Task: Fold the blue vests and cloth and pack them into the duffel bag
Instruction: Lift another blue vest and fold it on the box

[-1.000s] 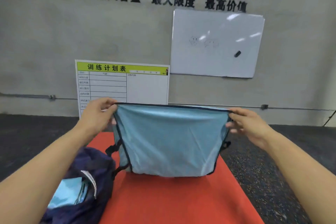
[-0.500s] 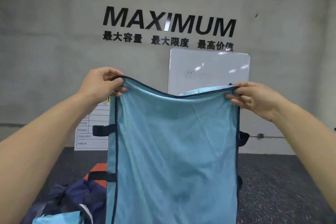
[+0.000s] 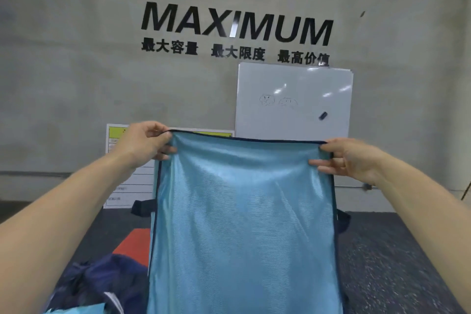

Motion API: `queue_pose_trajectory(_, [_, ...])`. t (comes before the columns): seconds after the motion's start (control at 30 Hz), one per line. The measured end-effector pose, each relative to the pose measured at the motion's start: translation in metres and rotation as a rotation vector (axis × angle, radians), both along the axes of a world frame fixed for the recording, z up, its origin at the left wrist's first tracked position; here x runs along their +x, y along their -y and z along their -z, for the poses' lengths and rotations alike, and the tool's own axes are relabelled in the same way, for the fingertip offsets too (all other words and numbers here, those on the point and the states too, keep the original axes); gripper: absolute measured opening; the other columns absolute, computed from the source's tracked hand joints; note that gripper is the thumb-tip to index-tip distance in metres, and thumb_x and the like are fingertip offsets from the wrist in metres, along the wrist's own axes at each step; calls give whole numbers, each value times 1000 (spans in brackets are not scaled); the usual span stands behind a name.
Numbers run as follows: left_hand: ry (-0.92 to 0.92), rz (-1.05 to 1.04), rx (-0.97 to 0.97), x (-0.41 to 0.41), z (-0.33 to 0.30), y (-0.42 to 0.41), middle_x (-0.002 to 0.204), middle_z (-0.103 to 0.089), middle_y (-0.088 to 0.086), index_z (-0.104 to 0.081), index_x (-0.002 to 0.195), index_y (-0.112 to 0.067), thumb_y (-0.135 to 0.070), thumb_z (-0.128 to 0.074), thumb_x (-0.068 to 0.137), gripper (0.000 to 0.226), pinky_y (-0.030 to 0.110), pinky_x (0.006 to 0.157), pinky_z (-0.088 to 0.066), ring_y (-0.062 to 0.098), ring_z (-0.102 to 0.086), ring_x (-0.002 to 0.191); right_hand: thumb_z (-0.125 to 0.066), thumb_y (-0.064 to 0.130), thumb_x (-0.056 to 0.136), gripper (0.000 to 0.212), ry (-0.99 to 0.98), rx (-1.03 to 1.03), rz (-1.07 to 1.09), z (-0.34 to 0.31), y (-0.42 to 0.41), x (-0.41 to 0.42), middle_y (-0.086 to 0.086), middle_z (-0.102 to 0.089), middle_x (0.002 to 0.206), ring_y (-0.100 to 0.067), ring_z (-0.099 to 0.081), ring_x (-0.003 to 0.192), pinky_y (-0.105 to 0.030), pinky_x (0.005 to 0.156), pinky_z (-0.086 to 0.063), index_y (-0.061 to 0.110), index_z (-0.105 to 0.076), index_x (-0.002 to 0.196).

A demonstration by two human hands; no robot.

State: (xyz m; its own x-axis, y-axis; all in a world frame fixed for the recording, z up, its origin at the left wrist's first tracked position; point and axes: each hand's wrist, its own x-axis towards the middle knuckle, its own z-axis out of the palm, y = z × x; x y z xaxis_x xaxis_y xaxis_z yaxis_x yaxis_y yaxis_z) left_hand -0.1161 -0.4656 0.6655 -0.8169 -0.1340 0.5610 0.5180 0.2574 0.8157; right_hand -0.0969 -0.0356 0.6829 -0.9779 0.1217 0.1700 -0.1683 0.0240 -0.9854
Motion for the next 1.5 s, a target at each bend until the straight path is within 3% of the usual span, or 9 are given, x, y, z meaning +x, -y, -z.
queue_pose_trajectory(0.23, [120, -24, -61, -64, 21, 1, 107, -70, 20, -63, 105, 1, -8, -60, 100, 10, 36, 73, -64, 30, -74, 94, -51, 9, 106, 21, 67, 65, -15, 31, 2, -71, -12, -61, 134, -35, -74, 101, -45, 86, -62, 7, -58, 126])
queue_pose_trajectory(0.37, [122, -9, 17, -107, 20, 4, 109, -66, 20, -62, 101, -3, -10, -61, 100, 7, 25, 68, -62, 29, -68, 92, -51, 10, 105, 11, -10, 107, -12, 30, 10, -114, -10, -65, 134, -32, -72, 108, -44, 101, -54, 17, -59, 106])
queue_pose_trajectory(0.53, [31, 7, 99, -157, -4, 4, 101, -64, 12, -62, 90, -14, -9, -60, 101, 12, 15, 73, -59, 22, -66, 90, -50, 10, 104, 16, -146, 66, 35, 10, 19, -165, -5, -69, 123, -29, -70, 113, -42, 112, -45, 23, -59, 103])
queue_pose_trajectory(0.73, [-51, 10, 109, -197, -12, 6, 101, -61, 12, -63, 88, -15, -8, -61, 100, 14, 34, 100, -54, 26, -61, 96, -50, 7, 102, 19, -247, -13, 24, 11, 17, -201, 0, -68, 112, -27, -70, 112, -34, 109, -44, 24, -58, 98])
queue_pose_trajectory(0.9, [18, 51, 73, -199, 46, 5, 108, -63, 16, -64, 95, -10, -5, -59, 100, 9, 21, 89, -56, 25, -65, 103, -51, 7, 103, 17, -183, 17, -8, 63, 8, -204, -12, -53, 107, -23, -70, 104, -26, 94, -45, 23, -56, 99])
queue_pose_trajectory(1.13, [183, 49, -30, -156, 169, 11, 96, -68, 12, -69, 94, -11, -7, -63, 98, 8, 28, 87, -57, 20, -64, 89, -51, 5, 104, 20, -30, 69, -70, 170, -10, -160, -9, -47, 108, -29, -67, 115, -24, 90, -42, 22, -57, 94])
queue_pose_trajectory(1.27, [248, 76, -26, -109, 232, 5, 92, -65, 11, -66, 95, -3, -1, -61, 97, 6, 16, 74, -56, 17, -60, 85, -57, 8, 101, 16, 85, 99, -100, 229, -26, -121, -12, -57, 103, -26, -68, 117, -35, 108, -38, 21, -64, 94])
queue_pose_trajectory(1.37, [290, 87, -49, -79, 269, 5, 96, -65, 12, -65, 98, 1, 0, -60, 97, 5, 20, 80, -55, 18, -60, 91, -57, 7, 100, 17, 158, 132, -133, 259, -29, -90, -6, -67, 103, -27, -67, 119, -36, 102, -39, 20, -64, 92])
queue_pose_trajectory(1.5, [314, 95, -41, -45, 298, 2, 86, -61, 11, -64, 96, 2, 1, -59, 97, 5, 26, 73, -52, 23, -53, 83, -53, 4, 102, 17, 279, 201, -203, 281, -27, -49, 1, -72, 91, -25, -68, 116, -29, 91, -45, 16, -61, 94])
